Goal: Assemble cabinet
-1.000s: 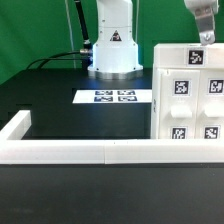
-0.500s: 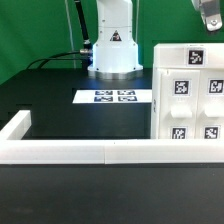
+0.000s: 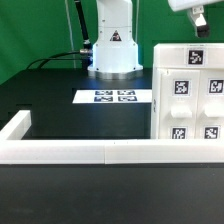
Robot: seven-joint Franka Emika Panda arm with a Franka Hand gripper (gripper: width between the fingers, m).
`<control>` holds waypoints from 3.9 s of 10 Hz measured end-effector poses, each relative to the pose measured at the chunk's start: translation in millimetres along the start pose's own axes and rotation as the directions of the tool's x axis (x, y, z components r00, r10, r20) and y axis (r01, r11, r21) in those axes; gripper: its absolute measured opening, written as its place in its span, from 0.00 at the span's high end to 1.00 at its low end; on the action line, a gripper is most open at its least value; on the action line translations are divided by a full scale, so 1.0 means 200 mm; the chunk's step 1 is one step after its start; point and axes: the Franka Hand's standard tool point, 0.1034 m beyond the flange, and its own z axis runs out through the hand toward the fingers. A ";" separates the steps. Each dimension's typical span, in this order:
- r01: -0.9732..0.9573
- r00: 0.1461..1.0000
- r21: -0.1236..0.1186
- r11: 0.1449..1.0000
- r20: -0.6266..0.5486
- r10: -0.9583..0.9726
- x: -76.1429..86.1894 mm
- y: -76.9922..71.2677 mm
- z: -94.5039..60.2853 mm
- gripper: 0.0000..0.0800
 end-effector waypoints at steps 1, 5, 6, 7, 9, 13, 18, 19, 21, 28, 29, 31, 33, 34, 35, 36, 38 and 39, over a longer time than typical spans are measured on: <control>0.115 0.993 -0.019 0.993 0.011 -0.115 -0.01 0.00 0.00 0.00; 0.353 0.936 -0.014 0.936 0.015 -0.353 -0.01 0.00 0.00 0.00; 0.456 0.890 -0.020 0.890 0.014 -0.455 0.00 0.01 0.00 0.00; 0.599 0.801 -0.052 0.799 0.006 -0.599 0.00 0.01 0.00 0.00; 0.807 0.588 -0.078 0.585 0.019 -0.809 0.00 0.01 0.00 0.00; 0.976 0.211 -0.073 0.207 0.054 -0.976 0.00 0.02 0.01 0.00; 0.969 -0.236 -0.050 -0.241 0.096 -0.967 0.10 0.07 0.00 0.00; 0.953 -0.293 -0.044 -0.298 0.101 -0.951 0.11 0.07 0.01 0.00; 0.915 -0.398 -0.031 -0.403 0.110 -0.911 0.13 0.09 0.01 0.00; 0.860 -0.502 -0.023 -0.510 0.143 -0.853 0.15 0.14 0.09 0.01; 0.860 -0.501 -0.022 -0.509 0.144 -0.853 0.16 0.14 0.09 0.01; 0.877 -0.473 -0.027 -0.481 0.143 -0.870 0.16 0.15 0.09 0.25; 0.903 -0.421 -0.035 -0.429 0.141 -0.896 0.16 0.15 0.09 0.31; 0.939 -0.332 -0.045 -0.340 0.134 -0.934 0.16 0.15 0.09 0.31; 0.975 -0.203 -0.063 -0.212 0.125 -0.971 0.18 0.16 0.09 0.31; 0.988 -0.123 -0.079 -0.132 0.112 -0.986 0.18 0.16 0.09 0.31; 0.993 0.083 -0.096 0.075 0.084 -0.993 0.19 0.17 0.09 0.31; 0.979 0.179 -0.106 0.172 0.067 -0.981 0.19 0.17 0.09 0.31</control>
Offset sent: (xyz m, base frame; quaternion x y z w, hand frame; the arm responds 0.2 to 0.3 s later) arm 0.0000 0.0000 0.0000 0.0000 0.0000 -0.1938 0.9810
